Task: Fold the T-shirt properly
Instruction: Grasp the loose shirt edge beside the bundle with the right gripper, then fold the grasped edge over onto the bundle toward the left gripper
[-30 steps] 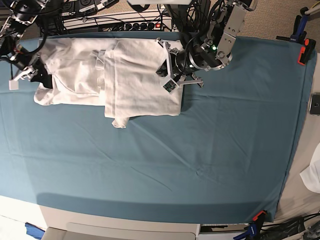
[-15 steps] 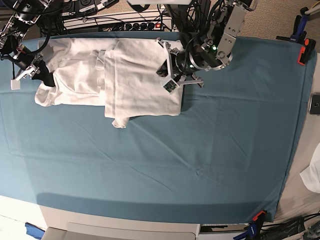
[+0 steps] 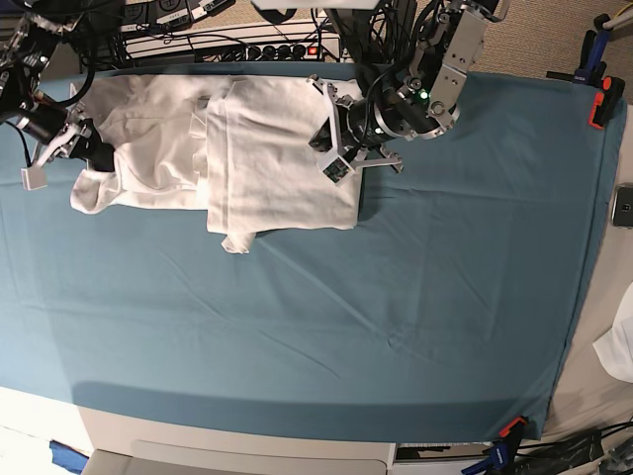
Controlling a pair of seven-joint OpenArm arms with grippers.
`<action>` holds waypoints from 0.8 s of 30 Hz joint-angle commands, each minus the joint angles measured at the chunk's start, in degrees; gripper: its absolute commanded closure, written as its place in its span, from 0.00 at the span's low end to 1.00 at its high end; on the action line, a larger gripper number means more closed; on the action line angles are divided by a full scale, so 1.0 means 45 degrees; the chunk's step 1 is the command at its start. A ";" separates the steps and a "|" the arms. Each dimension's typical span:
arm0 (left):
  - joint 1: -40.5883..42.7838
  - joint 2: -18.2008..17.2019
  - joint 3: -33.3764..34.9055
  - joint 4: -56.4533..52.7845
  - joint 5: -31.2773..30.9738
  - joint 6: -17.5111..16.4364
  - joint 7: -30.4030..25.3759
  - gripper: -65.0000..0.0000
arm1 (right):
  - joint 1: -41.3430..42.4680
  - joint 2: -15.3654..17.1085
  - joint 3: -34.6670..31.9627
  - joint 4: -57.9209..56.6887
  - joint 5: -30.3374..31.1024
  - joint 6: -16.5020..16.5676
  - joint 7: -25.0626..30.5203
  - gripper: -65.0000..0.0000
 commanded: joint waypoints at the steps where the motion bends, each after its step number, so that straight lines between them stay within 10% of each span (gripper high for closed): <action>1: -0.0097 0.0073 -0.0010 0.0189 -0.0126 -0.0049 -0.0282 1.00 | -0.0165 0.0117 0.0058 0.0913 0.0350 0.0081 0.0162 1.00; 12: -0.0092 0.0073 -0.0010 0.0189 -0.0126 -0.0049 -0.0282 1.00 | -0.2011 -0.2686 -0.0811 0.8048 -0.2841 0.0081 0.1899 1.00; 24: -0.0228 0.0068 -0.0010 0.0510 -0.0131 -0.0049 -0.0248 1.00 | -0.2079 -0.4498 -0.5683 0.8597 -0.6751 0.0081 0.3983 1.00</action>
